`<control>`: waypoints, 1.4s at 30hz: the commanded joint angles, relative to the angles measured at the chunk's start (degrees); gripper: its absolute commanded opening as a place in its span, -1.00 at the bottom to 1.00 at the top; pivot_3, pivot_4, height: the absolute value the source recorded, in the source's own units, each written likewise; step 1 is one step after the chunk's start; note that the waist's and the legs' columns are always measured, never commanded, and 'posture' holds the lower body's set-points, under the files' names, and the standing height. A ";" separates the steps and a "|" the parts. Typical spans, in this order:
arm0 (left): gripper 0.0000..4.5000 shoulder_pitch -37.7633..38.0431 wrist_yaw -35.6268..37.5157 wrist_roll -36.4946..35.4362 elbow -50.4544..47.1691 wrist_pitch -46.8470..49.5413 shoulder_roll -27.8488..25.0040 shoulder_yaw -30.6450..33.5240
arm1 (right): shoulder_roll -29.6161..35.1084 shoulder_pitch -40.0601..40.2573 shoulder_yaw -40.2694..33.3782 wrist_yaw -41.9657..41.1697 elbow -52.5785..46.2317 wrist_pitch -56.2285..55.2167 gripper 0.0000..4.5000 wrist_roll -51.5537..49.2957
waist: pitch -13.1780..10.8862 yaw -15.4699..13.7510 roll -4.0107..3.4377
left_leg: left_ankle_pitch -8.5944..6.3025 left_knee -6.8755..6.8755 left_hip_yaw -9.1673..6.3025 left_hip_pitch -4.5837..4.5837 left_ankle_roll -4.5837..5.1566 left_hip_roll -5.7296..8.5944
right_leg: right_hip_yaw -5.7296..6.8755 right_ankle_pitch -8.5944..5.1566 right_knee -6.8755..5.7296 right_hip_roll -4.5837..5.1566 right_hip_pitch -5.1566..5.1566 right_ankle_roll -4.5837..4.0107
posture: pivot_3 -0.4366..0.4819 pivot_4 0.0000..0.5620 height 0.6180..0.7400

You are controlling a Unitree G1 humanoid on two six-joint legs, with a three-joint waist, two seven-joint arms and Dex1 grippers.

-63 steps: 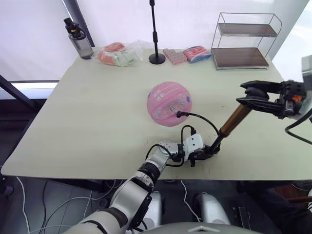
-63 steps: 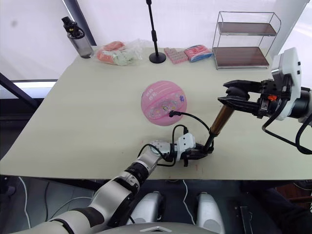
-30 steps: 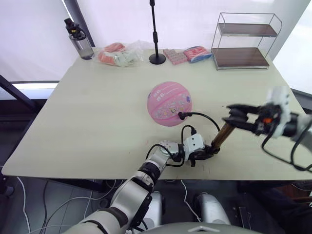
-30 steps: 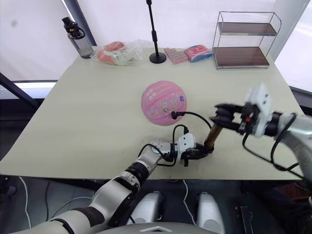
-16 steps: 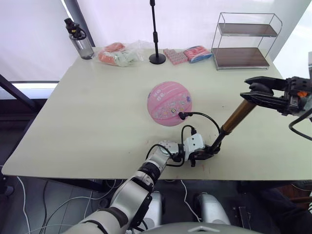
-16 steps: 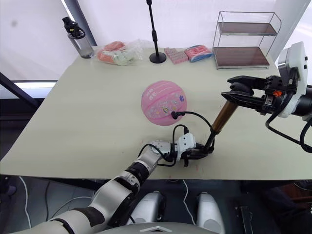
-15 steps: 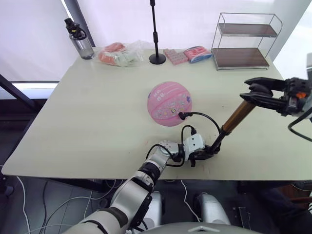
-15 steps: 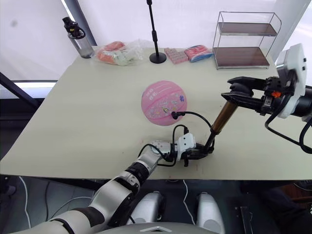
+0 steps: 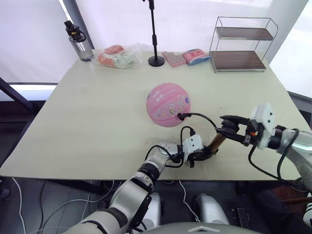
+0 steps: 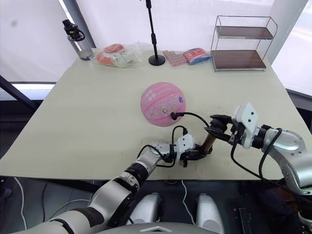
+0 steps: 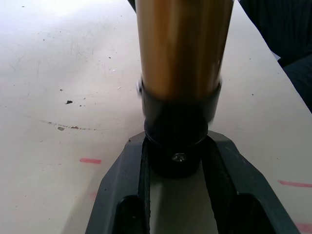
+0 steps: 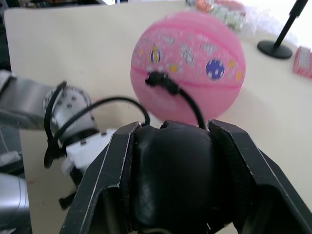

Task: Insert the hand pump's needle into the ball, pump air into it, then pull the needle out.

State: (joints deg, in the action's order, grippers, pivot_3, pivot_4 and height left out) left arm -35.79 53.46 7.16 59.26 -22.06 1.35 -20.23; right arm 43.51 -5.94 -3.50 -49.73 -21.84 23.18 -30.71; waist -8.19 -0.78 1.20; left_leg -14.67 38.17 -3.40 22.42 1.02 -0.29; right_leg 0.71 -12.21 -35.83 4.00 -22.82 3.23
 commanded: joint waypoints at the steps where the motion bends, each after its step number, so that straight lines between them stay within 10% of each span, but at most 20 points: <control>1: -0.53 2.17 0.27 1.88 3.62 2.00 -1.02 -0.83 | 1.09 -1.98 -2.62 -1.77 -0.89 4.01 -0.19 -4.46 | -0.08 0.00 -0.03 | 0.00 0.00 0.00 0.00 0.00 0.00 | 0.00 0.00 0.00 0.00 0.00 0.00 | -0.05 -0.47 0.86; 22: -0.53 1.87 0.62 1.77 3.92 1.90 -0.79 -1.02 | 16.08 -25.26 -19.25 -2.14 0.37 25.46 -0.19 -28.61 | -0.53 -0.09 -0.50 | 0.00 0.03 0.03 0.40 0.01 0.08 | -0.04 0.01 0.01 0.06 -0.33 0.00 | -0.05 -0.47 0.86; 42: -0.53 1.95 0.56 1.90 3.60 1.85 -1.19 -1.10 | 2.93 -2.15 0.69 -2.38 1.40 4.09 -0.19 -1.74 | -0.14 0.02 -0.11 | 0.00 0.03 0.02 0.22 0.01 0.01 | -0.02 0.02 0.00 0.00 -0.23 0.02 | -0.05 -0.47 0.86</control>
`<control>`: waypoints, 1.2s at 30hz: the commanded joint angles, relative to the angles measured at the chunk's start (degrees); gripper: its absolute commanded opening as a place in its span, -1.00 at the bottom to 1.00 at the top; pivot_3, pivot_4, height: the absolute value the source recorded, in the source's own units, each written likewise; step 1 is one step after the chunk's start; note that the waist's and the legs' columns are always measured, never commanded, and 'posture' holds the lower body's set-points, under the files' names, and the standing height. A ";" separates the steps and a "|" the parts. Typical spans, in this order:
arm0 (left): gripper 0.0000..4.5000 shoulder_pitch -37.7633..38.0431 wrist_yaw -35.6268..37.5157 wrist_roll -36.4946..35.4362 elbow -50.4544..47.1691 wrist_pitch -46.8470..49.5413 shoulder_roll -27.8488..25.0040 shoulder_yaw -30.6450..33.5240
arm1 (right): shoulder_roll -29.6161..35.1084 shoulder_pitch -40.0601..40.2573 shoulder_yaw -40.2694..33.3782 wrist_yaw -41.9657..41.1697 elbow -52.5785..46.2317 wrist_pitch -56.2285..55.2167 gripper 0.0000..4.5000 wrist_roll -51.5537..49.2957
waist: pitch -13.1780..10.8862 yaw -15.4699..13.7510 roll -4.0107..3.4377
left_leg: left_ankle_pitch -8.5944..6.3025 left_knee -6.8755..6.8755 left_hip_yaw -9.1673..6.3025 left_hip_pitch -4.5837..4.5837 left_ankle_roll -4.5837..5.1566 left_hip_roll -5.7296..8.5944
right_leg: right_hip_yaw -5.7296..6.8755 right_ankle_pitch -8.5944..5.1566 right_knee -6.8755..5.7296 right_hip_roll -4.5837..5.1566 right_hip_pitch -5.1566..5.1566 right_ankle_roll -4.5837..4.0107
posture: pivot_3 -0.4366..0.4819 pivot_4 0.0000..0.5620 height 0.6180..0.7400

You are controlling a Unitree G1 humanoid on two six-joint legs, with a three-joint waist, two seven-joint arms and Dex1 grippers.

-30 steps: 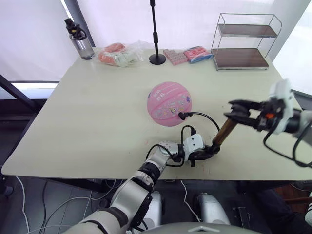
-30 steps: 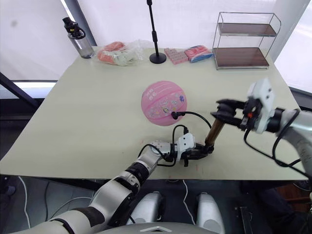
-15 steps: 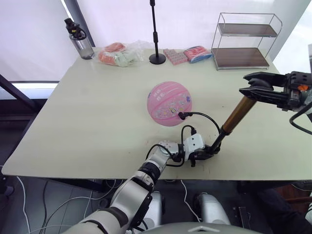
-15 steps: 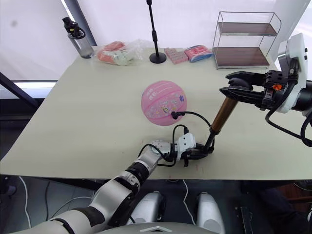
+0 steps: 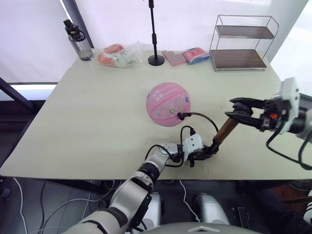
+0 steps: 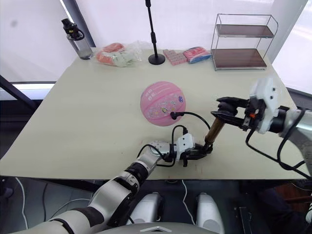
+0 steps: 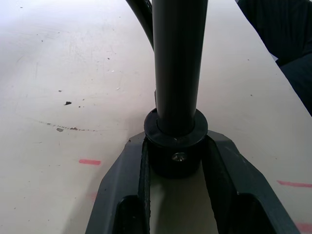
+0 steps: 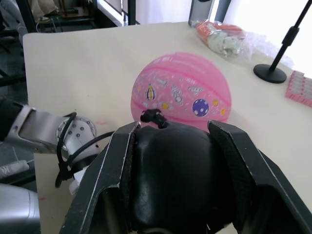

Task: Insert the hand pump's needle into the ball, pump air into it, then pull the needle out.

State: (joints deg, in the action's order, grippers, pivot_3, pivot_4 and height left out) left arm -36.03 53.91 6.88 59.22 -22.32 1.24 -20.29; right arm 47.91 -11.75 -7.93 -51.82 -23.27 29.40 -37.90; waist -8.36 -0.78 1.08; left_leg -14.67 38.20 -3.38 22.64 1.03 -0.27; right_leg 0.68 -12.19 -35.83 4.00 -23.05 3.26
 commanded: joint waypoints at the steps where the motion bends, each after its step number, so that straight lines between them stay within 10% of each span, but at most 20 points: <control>1: -0.53 2.18 0.11 2.19 3.62 2.12 -1.09 -1.03 | -2.29 4.31 5.90 -0.22 3.48 -3.42 -0.19 6.63 | 0.03 0.02 0.01 | 0.00 0.00 0.00 -0.01 0.00 0.00 | 0.00 0.00 0.00 0.00 0.01 0.00 | -0.05 -0.47 0.86; 36: -0.53 2.39 0.34 2.07 3.68 2.16 -0.84 -1.07 | 12.00 -14.98 -13.25 -0.61 0.96 16.91 -0.19 -16.88 | -0.29 -0.08 -0.24 | 0.00 -0.01 0.00 0.17 0.00 0.06 | -0.01 -0.01 0.01 0.06 -0.09 -0.03 | -0.05 -0.47 0.86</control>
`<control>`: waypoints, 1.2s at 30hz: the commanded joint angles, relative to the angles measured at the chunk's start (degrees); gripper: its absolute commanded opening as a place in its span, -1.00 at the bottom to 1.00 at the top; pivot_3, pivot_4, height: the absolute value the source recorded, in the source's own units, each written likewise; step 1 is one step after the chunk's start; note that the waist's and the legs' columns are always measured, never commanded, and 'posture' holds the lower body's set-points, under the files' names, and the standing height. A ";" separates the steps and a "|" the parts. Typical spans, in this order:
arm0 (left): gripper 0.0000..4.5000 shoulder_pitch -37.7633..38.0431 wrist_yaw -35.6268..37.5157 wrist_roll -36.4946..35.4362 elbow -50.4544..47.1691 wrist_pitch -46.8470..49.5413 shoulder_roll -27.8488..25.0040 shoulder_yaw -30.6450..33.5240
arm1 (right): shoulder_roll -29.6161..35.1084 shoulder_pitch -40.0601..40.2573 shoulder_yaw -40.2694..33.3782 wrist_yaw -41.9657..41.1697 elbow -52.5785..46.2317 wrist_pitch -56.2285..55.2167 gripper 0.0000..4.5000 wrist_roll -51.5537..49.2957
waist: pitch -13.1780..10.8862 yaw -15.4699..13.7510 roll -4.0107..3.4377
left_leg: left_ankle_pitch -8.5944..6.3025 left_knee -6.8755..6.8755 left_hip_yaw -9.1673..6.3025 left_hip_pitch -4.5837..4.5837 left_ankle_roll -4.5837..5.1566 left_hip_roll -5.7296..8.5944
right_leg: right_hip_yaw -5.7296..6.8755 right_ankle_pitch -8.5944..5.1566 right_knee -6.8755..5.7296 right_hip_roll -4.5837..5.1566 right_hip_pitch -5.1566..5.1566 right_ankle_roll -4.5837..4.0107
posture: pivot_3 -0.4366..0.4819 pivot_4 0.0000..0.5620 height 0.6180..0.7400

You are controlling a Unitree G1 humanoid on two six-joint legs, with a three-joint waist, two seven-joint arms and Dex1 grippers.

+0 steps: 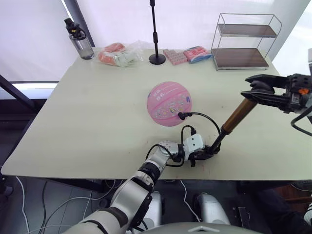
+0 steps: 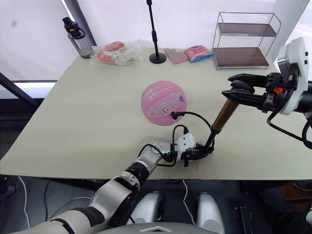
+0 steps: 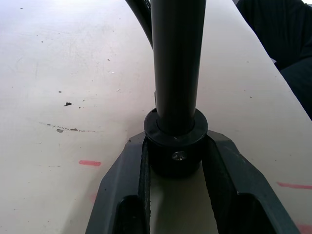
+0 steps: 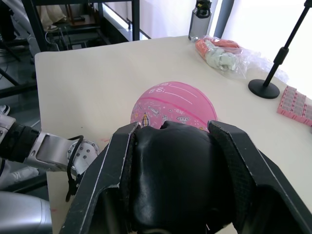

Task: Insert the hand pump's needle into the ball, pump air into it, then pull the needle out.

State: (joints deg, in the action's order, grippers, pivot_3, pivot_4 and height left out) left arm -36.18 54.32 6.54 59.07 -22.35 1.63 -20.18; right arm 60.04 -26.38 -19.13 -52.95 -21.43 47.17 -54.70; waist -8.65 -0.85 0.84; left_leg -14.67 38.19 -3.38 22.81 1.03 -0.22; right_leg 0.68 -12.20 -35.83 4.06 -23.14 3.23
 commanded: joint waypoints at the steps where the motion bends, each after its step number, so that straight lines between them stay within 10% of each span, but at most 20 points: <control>1: -0.53 2.54 -0.09 2.41 3.86 2.19 -1.21 -1.17 | -0.32 1.44 -0.94 -0.07 -1.27 -1.76 -0.19 1.54 | 0.00 -0.01 0.00 | 0.00 0.00 0.00 0.00 0.00 0.00 | 0.00 0.00 0.00 0.00 0.00 0.00 | -0.05 -0.47 0.86; 21: -0.53 2.50 -0.61 2.57 3.80 2.12 -1.15 -1.09 | -18.20 23.00 18.36 2.78 2.06 -26.57 -0.19 28.09 | 0.49 0.11 0.23 | 0.00 0.00 0.00 -0.21 0.00 -0.07 | 0.01 0.00 -0.01 -0.08 0.11 0.01 | -0.05 -0.47 0.86; 36: -0.53 2.07 -0.30 2.61 4.10 2.05 -1.30 -1.19 | -7.94 9.98 0.85 -0.77 -2.35 -11.83 -0.19 7.81 | 0.00 -0.05 0.01 | 0.00 0.01 -0.01 0.02 0.00 0.03 | 0.00 0.00 0.00 0.00 0.01 0.00 | -0.05 -0.47 0.86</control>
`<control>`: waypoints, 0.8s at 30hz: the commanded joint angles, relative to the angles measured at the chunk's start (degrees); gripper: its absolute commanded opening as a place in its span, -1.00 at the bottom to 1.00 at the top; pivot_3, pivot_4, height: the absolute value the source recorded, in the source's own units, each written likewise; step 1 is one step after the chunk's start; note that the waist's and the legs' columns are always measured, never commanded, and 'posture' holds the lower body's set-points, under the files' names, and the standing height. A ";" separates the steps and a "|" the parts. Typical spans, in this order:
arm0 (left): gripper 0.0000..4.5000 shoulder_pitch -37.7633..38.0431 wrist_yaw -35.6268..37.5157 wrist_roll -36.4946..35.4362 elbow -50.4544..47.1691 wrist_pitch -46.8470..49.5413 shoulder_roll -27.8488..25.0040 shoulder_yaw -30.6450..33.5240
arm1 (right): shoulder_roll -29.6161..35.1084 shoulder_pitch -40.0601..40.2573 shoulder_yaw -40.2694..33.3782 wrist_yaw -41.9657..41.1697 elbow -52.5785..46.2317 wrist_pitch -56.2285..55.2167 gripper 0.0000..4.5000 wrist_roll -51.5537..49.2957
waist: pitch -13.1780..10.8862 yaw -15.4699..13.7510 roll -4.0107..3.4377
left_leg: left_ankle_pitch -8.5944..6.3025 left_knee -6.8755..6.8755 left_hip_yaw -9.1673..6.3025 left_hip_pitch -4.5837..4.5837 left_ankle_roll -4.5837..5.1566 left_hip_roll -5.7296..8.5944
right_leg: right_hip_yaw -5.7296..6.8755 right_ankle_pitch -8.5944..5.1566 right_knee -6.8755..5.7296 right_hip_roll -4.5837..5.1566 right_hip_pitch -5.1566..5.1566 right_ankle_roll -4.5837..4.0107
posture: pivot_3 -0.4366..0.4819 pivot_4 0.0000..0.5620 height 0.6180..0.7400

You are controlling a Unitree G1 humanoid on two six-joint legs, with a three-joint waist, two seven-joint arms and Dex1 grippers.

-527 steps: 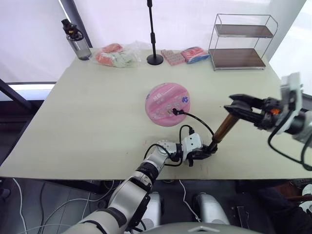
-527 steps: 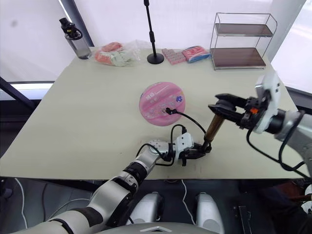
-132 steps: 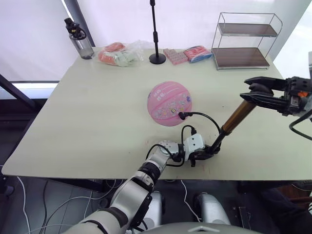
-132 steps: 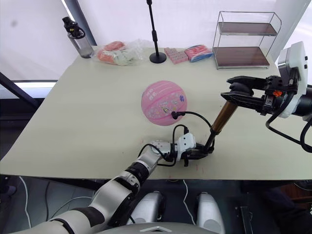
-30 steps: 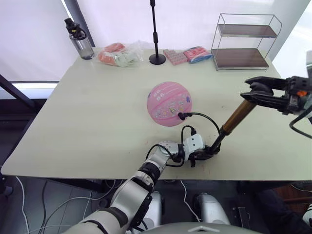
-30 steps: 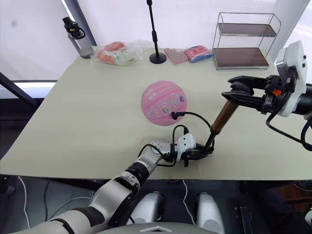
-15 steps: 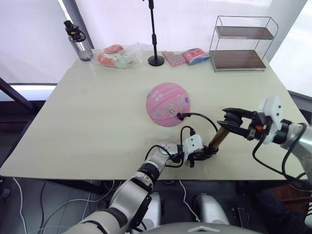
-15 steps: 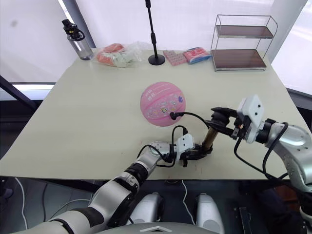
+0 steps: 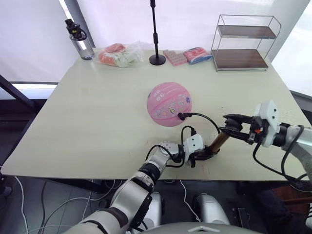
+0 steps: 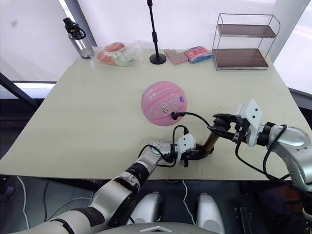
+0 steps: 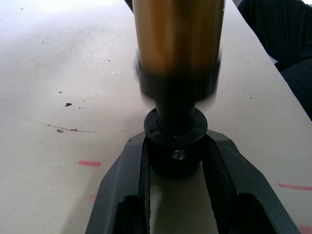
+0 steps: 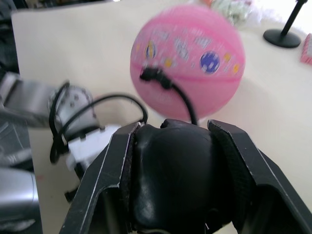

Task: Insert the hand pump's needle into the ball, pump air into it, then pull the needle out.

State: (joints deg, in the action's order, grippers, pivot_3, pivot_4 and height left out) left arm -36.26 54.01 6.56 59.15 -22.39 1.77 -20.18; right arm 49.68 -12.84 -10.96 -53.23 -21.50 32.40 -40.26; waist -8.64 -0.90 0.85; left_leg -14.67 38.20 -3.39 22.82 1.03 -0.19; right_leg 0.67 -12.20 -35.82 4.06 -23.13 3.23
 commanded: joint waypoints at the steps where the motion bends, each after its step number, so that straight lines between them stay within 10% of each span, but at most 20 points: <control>1: -0.53 2.11 0.04 2.58 4.05 2.06 -1.39 -1.23 | 3.50 -4.56 -8.55 -0.83 -2.19 4.29 -0.19 -8.38 | -0.04 -0.02 0.02 | 0.00 0.00 0.00 0.00 0.00 0.00 | 0.00 0.00 0.00 0.00 0.00 0.00 | -0.05 -0.47 0.86; 14: -0.53 1.77 0.01 2.66 4.30 1.80 -1.54 -1.24 | 11.50 -14.51 -14.23 -0.08 1.77 14.11 -0.19 -17.16 | -0.11 -0.01 -0.01 | 0.00 0.00 0.01 0.03 0.00 -0.01 | 0.00 0.00 0.01 0.01 -0.03 0.00 | -0.05 -0.47 0.86; 24: -0.53 1.84 0.05 2.66 4.14 1.77 -1.83 -1.23 | 4.14 -2.40 -3.50 0.10 -1.65 5.12 -0.19 -4.83 | 0.10 0.11 0.24 | 0.00 0.00 0.01 -0.08 0.00 -0.08 | 0.01 0.00 0.00 -0.05 0.02 0.02 | -0.05 -0.47 0.86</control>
State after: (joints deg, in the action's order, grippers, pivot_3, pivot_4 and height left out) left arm -36.33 53.99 6.75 59.33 -22.52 1.16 -20.29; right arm 54.30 -17.45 -18.46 -53.26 -22.83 38.27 -49.07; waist -8.54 -0.79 1.09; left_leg -14.67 38.20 -3.39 22.71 1.03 -0.28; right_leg 0.69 -12.19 -35.82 4.00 -23.09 3.25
